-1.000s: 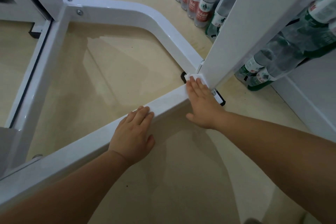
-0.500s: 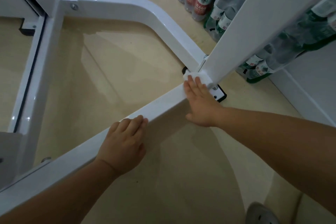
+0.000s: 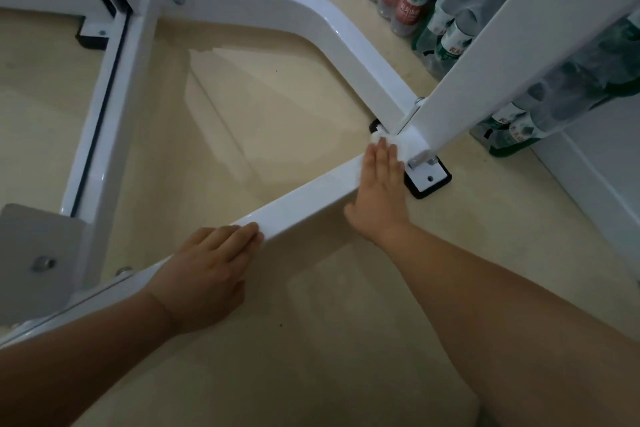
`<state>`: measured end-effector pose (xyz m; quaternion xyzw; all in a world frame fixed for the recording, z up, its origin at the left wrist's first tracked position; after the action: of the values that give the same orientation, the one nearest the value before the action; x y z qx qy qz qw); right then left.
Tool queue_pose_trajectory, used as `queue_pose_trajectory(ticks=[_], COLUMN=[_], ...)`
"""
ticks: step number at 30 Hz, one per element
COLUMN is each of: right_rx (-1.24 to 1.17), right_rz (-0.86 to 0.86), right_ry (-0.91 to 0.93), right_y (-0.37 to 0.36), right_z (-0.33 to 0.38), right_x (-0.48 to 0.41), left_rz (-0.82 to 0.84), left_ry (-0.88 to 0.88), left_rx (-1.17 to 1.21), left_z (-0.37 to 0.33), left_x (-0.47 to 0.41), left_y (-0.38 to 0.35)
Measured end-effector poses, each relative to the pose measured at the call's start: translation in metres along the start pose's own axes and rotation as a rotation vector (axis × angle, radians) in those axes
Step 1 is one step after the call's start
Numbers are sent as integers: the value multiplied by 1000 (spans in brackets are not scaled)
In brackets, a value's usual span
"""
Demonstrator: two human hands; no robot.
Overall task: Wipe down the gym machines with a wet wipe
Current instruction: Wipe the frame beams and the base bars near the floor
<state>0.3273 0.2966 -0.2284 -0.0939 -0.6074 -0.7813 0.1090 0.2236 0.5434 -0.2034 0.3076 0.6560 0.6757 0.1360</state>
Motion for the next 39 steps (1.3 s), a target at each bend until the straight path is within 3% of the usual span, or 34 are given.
queue_pose_trajectory(ticks=[4,6,8,12,15,17,20,22,24,28,31,33,36,39], right_rx=[120,170,165,47,-25,-43,-17,32,39,33,41,47,-1,48], right_rz=[129,136,62,-59,-80,-42,29,50,27,-28,-17,38,154,172], right_ry=[496,624,513,41,11,217,720,875,775,280,156,300,681,845], right_y=[-37,-37,-25,-10,-28,-51,-86,-92,-80,-43,-42,-57,-83,-90], right_z=[74,71,48,13,59,111,170,170,148,80,90,128,189,195], right_x=[50,49,28,13,30,53,103,109,89,47,51,69,115,121], left_rz=[46,69,92,123,162,184,202,203,200,220,225,221,224,205], left_ry=[4,17,60,113,169,215,282,311,307,318,321,330,349,339], left_rx=[-36,-60,-82,-107,-94,-69,14,52,49,54,55,48,59,70], left_z=[1,2,5,13,17,18,20,21,21,23,23,20,18,21], left_x=[5,11,22,58,86,98,106,111,116,123,121,118,117,119], left_y=[3,5,5,-1,-9,-12,-12,-13,-13,-20,-22,-20,-19,-18])
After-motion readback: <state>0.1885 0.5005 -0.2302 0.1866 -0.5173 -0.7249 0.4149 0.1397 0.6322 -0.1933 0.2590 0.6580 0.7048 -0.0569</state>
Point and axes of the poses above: each hand's wrist, its own x-axis away from the middle knuckle, its own y-axis out of the back of the hand, z = x × y, the point moved 7 cm from there along -x, towards the middle knuckle, and after that the axes turned 4 degrees about -x, right-handed, at the moved point
